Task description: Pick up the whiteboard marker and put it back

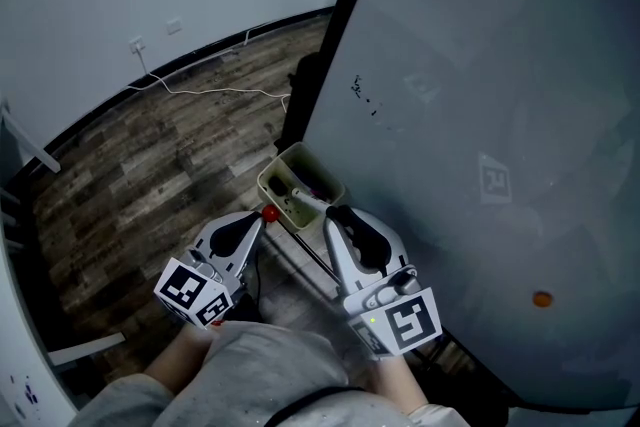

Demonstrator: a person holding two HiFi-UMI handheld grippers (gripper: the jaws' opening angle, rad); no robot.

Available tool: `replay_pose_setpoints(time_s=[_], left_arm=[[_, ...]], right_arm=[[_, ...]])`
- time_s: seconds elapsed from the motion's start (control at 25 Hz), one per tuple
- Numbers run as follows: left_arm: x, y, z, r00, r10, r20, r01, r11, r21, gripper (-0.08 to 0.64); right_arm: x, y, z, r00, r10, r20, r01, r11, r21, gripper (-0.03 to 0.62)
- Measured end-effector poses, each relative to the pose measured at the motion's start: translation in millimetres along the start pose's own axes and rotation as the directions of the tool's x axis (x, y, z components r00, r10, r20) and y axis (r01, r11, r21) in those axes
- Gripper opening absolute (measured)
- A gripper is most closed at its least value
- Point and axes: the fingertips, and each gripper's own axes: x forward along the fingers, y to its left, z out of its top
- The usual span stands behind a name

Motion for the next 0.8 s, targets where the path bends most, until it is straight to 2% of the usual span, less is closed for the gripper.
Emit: replay_pose_setpoints(time_s=[0.4,0.8], left_arm=[[4,1,7,1.0,0.001,0.019,-0.001,1.0,0.004,0.015],[6,0,12,1.0,0.003,0.028,-0.003,1.0,0.021,0.015]], right_arm=[[-5,0,18,1.0,0.002,0.03,-0.001,1.0,-0.011,0.08],[-11,-2,18,1.0,-0.012,0.017,0.012,1.0,-0.017,0.08]])
